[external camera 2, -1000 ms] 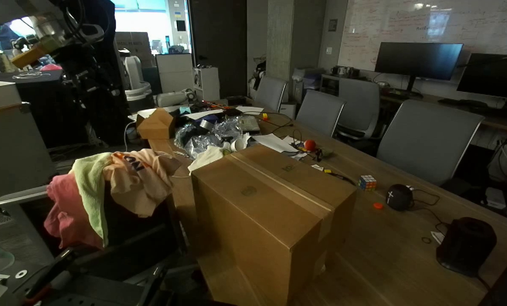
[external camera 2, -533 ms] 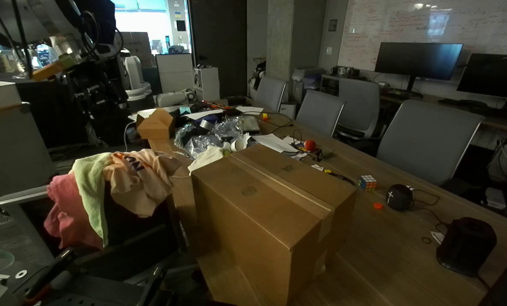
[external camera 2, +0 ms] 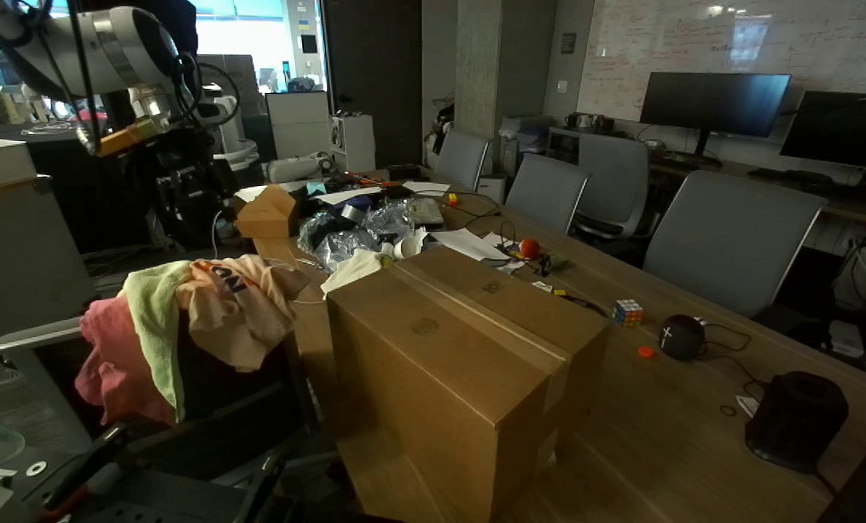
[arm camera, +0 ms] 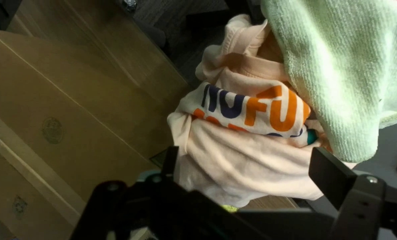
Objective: Put the towels on the table
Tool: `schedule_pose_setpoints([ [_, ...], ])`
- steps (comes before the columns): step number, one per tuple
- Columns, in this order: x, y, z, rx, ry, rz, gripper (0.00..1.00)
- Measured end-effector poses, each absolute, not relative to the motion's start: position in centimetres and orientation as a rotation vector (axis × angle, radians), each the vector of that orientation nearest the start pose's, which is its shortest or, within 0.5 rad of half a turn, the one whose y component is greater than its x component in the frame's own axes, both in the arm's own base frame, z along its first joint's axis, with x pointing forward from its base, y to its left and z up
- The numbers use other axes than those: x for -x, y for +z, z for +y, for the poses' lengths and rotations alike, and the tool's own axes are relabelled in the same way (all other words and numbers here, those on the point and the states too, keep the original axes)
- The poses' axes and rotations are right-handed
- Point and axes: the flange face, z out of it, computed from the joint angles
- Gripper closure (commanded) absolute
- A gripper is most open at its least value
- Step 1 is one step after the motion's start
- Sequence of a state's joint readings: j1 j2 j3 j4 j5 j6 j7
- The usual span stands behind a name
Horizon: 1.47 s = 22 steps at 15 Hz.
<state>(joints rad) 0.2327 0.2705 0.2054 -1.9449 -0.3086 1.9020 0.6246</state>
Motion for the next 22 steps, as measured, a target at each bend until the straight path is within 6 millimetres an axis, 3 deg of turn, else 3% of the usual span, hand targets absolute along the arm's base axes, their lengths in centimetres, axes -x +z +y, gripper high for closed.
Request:
schedule_pose_setpoints([
  [9,-52.4,29.6,23.4,3.427,0.378,0.070,0.00],
  [22,-53.9,26.2,21.5,3.319,0.533,-0.015,0.00],
])
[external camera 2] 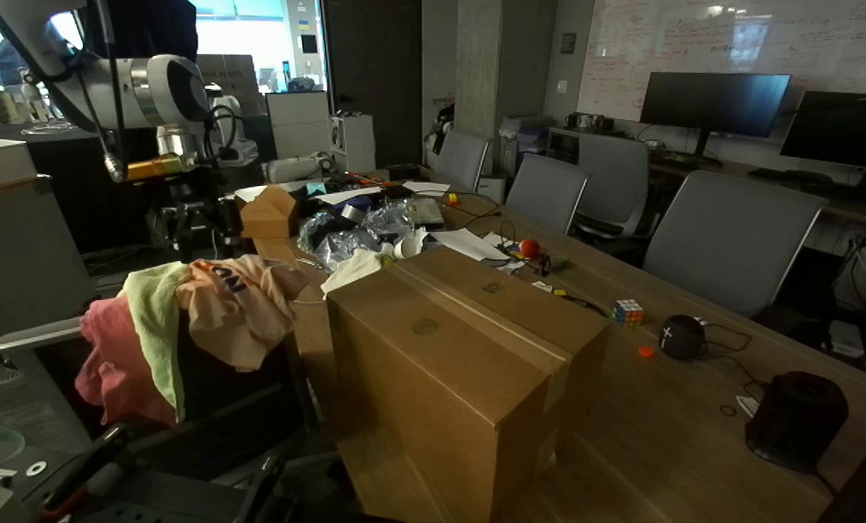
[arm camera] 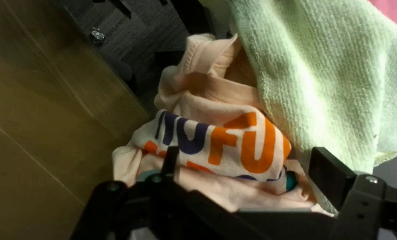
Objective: Put the towels on the table
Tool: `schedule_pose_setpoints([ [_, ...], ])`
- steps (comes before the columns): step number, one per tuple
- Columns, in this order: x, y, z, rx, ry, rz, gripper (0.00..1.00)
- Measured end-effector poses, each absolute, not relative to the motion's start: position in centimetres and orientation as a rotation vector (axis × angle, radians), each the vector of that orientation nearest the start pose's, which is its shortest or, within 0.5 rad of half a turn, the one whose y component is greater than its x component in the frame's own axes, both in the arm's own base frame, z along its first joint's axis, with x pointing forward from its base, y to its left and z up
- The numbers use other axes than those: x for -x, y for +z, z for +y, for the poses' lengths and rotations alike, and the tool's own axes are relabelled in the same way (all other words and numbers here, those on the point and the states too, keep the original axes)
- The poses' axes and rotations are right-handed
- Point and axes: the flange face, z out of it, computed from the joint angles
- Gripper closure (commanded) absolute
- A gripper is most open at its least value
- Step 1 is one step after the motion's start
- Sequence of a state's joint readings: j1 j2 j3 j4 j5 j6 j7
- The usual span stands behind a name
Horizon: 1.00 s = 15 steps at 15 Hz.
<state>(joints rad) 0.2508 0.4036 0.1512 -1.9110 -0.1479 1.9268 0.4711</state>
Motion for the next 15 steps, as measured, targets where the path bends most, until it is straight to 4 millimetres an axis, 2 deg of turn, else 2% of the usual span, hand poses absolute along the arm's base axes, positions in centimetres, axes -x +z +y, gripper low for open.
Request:
schedule_pose_setpoints([
  [7,-54.8,24.3,19.4,3.283,0.603,-0.025,0.00],
  [9,-54.9,23.7,18.6,3.263,0.629,-0.014,0.28],
  [15,-55.4,23.2,17.8,3.246,0.656,-0.004,0.75],
])
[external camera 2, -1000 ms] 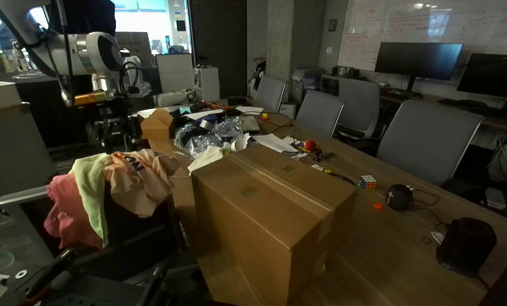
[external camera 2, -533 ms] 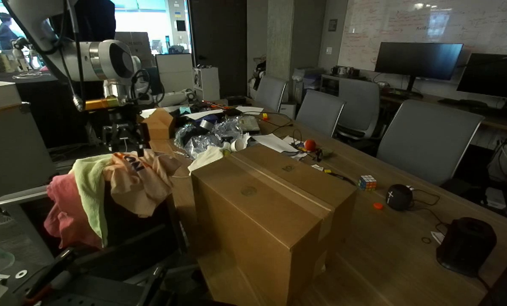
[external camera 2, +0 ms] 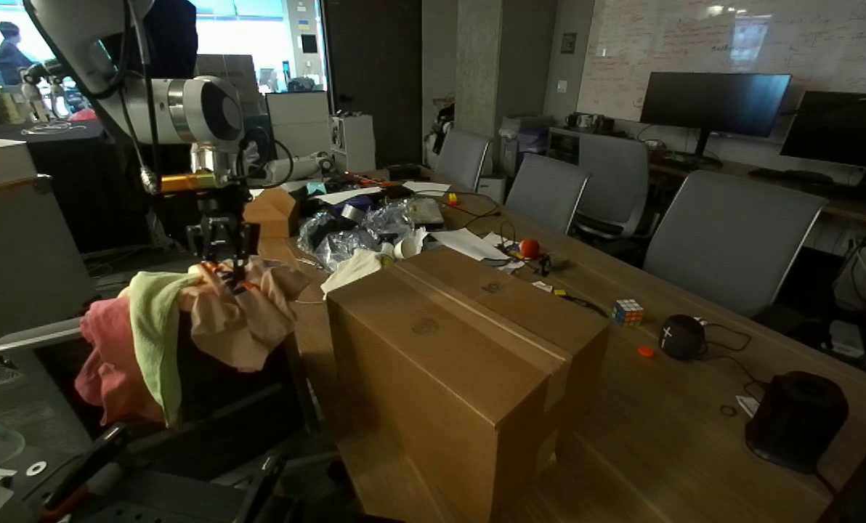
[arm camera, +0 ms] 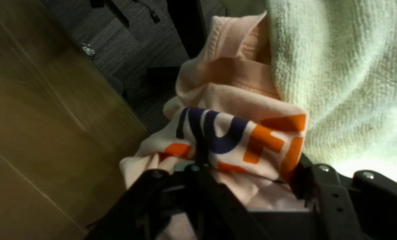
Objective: Put the towels on the table
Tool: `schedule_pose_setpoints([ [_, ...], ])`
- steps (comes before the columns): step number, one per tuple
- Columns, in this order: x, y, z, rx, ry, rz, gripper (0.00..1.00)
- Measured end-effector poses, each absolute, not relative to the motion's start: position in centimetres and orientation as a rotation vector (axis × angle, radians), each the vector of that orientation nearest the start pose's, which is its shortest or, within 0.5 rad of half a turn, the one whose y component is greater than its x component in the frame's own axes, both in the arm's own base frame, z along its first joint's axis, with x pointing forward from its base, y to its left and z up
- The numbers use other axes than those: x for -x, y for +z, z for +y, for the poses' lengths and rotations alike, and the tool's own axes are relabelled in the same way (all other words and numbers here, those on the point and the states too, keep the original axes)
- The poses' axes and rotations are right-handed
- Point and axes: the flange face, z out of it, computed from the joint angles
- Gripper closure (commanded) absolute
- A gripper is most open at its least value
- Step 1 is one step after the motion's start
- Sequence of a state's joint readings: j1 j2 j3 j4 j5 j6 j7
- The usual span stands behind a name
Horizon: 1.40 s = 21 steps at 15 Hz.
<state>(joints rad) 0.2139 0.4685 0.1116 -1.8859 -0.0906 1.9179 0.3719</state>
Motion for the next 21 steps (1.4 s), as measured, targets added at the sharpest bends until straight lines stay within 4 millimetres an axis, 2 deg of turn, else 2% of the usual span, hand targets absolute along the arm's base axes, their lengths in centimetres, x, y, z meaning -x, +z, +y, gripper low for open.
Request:
schedule_pose_setpoints([
  [3,-55.6,23.6,17.8,3.247,0.656,-0.001,0.96],
  [5,-55.7,23.8,17.7,3.250,0.658,0.010,1.00],
  [8,-55.7,24.3,17.5,3.270,0.663,0.050,0.97],
  [11,-55.5,25.7,17.3,3.324,0.669,0.104,0.97],
  [15,-54.5,28.7,17.4,3.450,0.690,0.180,0.97],
  [21,-53.3,34.2,18.9,3.603,0.651,0.266,0.97],
])
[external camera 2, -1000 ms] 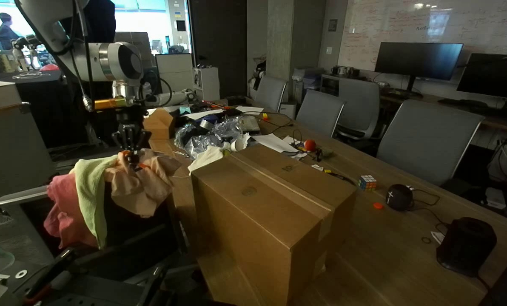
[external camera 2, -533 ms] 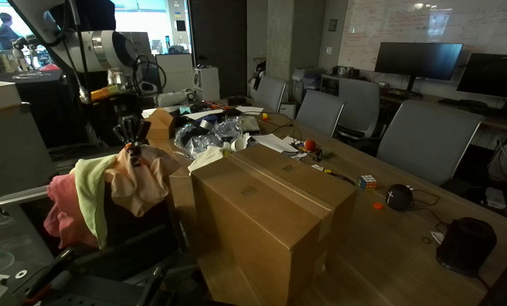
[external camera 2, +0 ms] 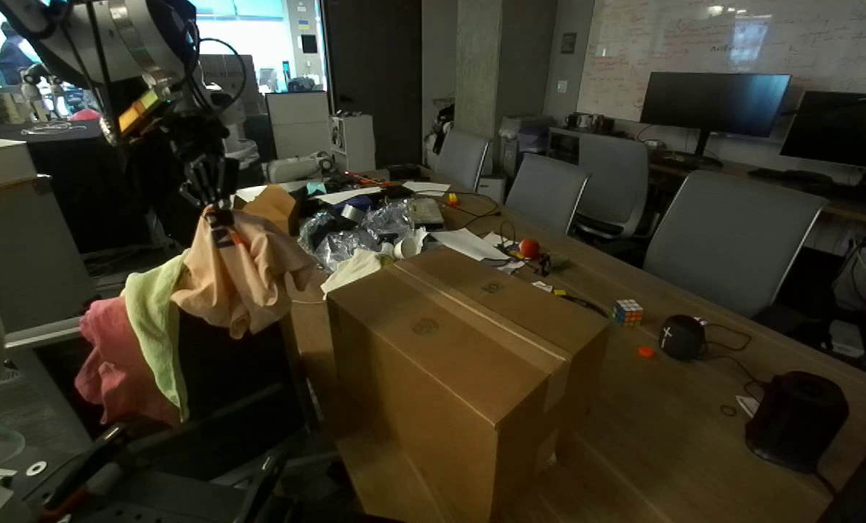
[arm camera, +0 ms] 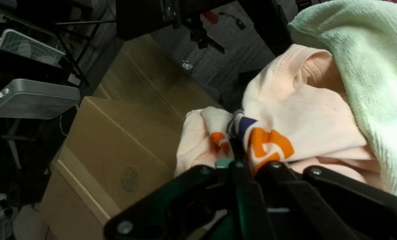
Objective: Put the towels on the table
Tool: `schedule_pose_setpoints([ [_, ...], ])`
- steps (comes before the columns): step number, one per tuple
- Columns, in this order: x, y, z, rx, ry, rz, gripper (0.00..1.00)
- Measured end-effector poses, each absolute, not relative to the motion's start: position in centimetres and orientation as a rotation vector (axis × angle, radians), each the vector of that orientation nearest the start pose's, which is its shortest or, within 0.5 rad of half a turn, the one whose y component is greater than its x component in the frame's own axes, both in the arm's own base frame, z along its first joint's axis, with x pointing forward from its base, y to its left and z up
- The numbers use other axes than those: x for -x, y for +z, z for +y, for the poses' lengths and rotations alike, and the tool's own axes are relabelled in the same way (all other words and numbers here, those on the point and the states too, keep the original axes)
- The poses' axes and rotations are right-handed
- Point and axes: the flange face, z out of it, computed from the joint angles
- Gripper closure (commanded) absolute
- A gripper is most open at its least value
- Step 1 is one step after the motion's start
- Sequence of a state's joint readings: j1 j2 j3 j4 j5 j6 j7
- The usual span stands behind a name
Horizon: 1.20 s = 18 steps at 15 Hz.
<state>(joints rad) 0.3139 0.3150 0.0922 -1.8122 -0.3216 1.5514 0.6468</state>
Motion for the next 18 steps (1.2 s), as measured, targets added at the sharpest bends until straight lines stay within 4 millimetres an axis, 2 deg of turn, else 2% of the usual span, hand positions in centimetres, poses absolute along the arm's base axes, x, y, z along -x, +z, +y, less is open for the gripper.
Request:
schedule_pose_setpoints([
  [5,-53.6,40.6,19.3,-2.617,-0.297,-0.298,0.97],
  [10,-53.8,47.9,16.7,-2.651,-0.127,-0.513,0.97],
  [15,-53.6,52.9,12.3,-2.617,-0.064,-0.649,0.97],
  [18,-54.0,55.1,7.0,-2.572,-0.086,-0.788,0.97],
])
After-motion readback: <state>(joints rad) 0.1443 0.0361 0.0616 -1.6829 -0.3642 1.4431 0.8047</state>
